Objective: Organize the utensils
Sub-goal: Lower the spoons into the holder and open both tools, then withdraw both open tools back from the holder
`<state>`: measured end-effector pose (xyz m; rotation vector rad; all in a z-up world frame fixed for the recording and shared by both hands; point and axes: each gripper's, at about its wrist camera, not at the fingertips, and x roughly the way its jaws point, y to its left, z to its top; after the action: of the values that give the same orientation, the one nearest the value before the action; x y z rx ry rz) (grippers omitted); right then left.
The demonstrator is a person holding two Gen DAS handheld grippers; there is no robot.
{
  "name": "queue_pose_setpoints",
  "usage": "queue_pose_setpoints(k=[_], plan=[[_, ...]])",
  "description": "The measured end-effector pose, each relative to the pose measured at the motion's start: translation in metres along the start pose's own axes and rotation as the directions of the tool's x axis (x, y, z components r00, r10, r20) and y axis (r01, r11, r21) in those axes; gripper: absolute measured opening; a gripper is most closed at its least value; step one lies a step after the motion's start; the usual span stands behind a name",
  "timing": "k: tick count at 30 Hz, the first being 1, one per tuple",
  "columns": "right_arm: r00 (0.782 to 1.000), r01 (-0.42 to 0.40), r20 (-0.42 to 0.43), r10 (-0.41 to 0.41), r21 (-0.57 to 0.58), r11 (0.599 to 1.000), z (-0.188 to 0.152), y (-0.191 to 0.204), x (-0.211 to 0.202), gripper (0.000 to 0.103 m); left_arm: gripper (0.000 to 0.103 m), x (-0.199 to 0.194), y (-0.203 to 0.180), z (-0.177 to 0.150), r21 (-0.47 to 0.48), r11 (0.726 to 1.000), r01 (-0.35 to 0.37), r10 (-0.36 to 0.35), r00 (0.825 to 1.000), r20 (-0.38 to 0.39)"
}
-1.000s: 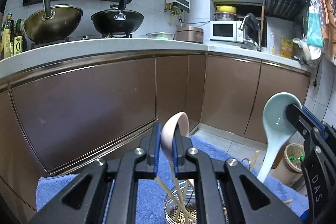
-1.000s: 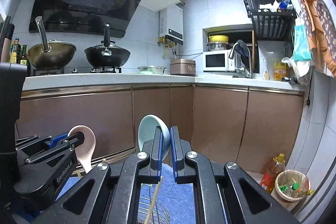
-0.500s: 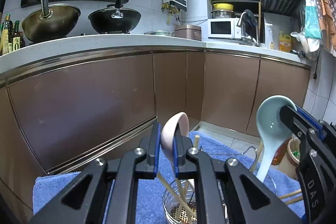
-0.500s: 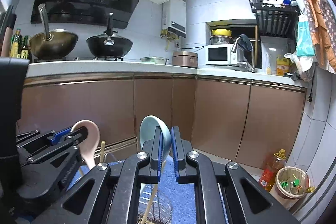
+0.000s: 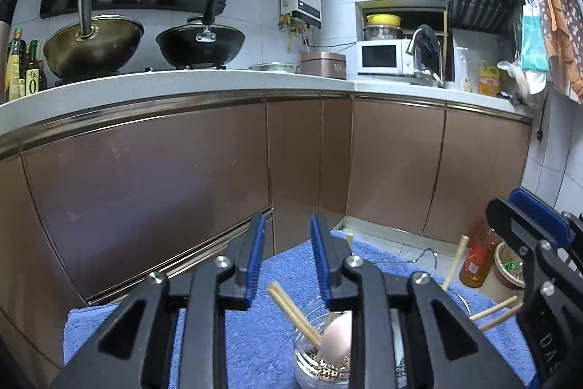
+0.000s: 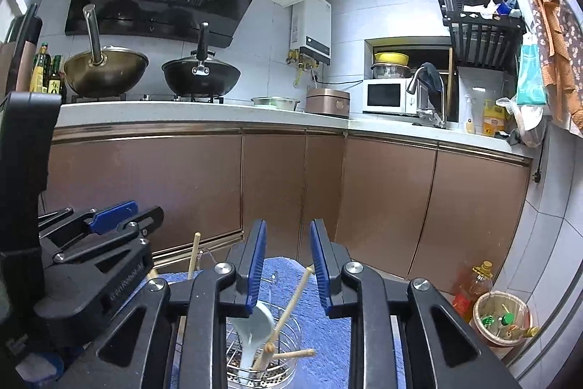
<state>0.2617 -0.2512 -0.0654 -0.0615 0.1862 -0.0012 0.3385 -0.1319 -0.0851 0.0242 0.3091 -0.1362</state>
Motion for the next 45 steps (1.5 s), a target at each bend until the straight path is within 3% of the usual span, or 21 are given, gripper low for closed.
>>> queue_pose_setpoints(k=[9,21,35,37,39,45], plan=[[1.000,-0.013,0.026,0.013,0.015,1.000,0.007,-0.001,-0.047,0.033,0.042,-0.042,0.018,0.001,-0.017,1.000,0.008,-0.008,1.000,0.010],[0.997,-0.045,-0.068,0.048,0.042,0.998,-0.020,0.004,-0.092,0.039,0.042,-0.107,0.046,-0.017,-0.015,0.999,0.037,-0.037,0.999,0.008],[0.985,-0.042,-0.162,0.061,0.115,0.992,-0.049,0.004,-0.123,0.046,0.042,-0.160,0.066,-0.030,-0.024,0.999,-0.027,0.027,1.000,-0.011],[0.985,-0.038,-0.164,0.057,0.117,0.992,-0.049,0.004,-0.127,0.046,0.045,-0.167,0.066,-0.033,-0.019,0.999,-0.045,0.044,0.999,-0.013],[0.985,-0.035,-0.164,0.054,0.116,0.993,-0.047,0.005,-0.132,0.047,0.054,-0.172,0.066,-0.035,-0.016,0.998,-0.056,0.056,0.998,-0.016],[0.985,-0.033,-0.165,0.052,0.118,0.992,-0.046,0.006,-0.142,0.050,0.055,-0.186,0.066,-0.041,0.002,0.998,-0.057,0.057,0.998,-0.027]])
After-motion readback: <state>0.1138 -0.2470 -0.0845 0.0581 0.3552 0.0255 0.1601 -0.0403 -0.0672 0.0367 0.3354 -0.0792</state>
